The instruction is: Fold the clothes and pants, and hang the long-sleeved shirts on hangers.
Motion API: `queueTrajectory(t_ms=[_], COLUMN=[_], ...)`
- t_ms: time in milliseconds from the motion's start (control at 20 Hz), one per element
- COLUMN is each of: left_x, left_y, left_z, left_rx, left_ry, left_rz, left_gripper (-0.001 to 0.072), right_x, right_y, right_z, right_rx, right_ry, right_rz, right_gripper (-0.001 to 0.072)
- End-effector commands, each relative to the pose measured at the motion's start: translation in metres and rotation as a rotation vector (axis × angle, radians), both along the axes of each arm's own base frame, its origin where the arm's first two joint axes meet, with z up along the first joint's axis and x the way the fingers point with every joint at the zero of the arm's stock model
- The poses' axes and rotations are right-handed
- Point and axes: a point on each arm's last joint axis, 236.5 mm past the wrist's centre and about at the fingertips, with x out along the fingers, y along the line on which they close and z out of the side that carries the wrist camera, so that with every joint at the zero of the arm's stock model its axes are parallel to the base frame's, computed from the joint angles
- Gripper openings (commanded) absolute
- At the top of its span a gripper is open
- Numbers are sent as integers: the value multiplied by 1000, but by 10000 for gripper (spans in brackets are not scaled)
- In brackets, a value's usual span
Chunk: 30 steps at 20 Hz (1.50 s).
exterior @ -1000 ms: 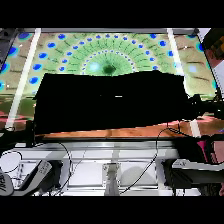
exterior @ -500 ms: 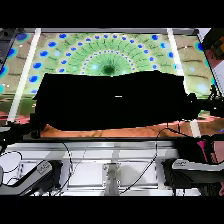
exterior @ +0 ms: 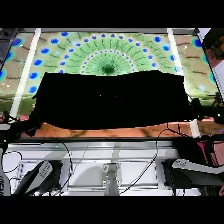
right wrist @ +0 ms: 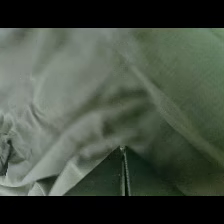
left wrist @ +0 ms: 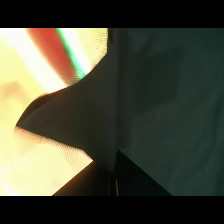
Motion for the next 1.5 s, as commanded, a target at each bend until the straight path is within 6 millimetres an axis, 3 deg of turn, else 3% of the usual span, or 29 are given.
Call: queueTrajectory(t_ms=[0, 50, 100, 150, 200, 300, 600, 900, 1050, 1150, 1200, 1300, 1450], left_x=[7, 8, 10, 10, 10, 10, 10, 4, 6, 5, 2, -5, -3], left_y=[7, 11, 14, 15, 15, 15, 15, 18, 20, 22, 22, 21, 19], left_z=[12, 13, 13, 13, 13, 13, 13, 8, 11, 15, 17, 30, 66], left_rx=[66, 93, 124, 145, 159, 177, 198, 229, 234, 259, 266, 273, 282], left_ry=[-50, -59, -67, -72, -74, -76, -79, -49, -55, -29, -1, 57, 55], left_rz=[-22, -27, -49, -71, -90, -117, -147, -176, -177, -230, -279, -386, -449], left_gripper=[4, 4, 4, 4, 3, 4, 3, 3, 3, 3, 3, 4, 3], right_x=[-51, -56, -57, -60, -61, -59, -57, -38, -27, -21, -17, -13, -26], right_y=[-9, -15, -17, -13, -8, 0, 6, 12, 10, 6, 7, 24, 64], right_z=[-7, -5, -2, -1, -1, 3, -2, -40, -38, -29, -20, 9, 65], right_rx=[66, 82, 105, 124, 144, 190, 202, 119, 75, 73, 89, 138, 207], right_ry=[29, -2, -33, -36, -29, -33, -21, 42, 28, 8, -7, -53, -121], right_rz=[-174, -275, -345, -358, -346, -341, -323, -299, -278, -265, -242, -123, 65], right_gripper=[15, 16, 76, 396, 611, 612, 612, 605, 449, 120, 16, 15, 16])
